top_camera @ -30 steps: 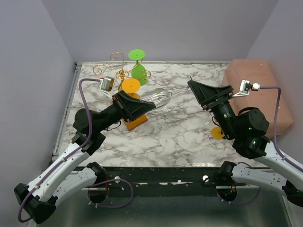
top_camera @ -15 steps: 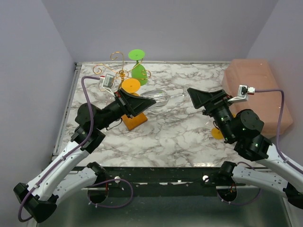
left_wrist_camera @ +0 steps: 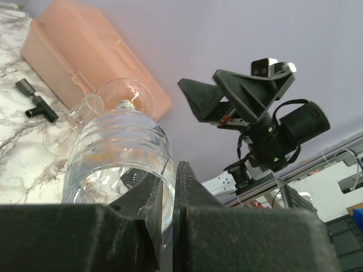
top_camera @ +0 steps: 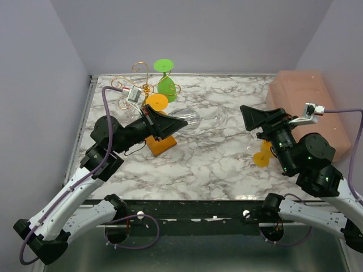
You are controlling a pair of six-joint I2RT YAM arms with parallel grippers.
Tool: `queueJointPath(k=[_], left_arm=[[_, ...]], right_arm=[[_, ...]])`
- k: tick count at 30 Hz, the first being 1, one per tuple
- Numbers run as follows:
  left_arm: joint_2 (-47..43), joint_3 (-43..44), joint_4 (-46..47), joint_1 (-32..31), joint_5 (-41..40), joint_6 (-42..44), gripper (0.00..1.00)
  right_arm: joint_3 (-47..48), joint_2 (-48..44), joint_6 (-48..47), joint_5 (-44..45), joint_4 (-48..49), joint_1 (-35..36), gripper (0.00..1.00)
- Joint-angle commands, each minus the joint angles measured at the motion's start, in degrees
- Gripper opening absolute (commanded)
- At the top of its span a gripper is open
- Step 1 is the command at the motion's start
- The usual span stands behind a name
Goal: Take the wine glass off the wine glass rack
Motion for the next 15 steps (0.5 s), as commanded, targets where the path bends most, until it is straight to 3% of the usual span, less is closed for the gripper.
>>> queueJointPath(k=[1,4,5,15], left_arm=[[1.49,3.84,-7.01,-0.97,-0.48,4.95,0.00],[3.27,5.89,-11.04,-2.12,-0.71,7.14,0.00],[3.75,6.68,-12.57,-2.63,-1.11,8.10,0.00],[13.94,19.23,-29.05,-9.55,-6.38,18.83,0.00]], right_arm=[[3.62,-0.74,-2.98,3.05,-6.46,0.31,0.93],[5.96,-0.35,-3.13,3.24,-10.11,0.30,0.94],[7.18,0.07,-2.69,3.56,-12.09,0.23,1.00],[14.27,3.68,-0.67,3.34,-24.42,0.30,1.00]])
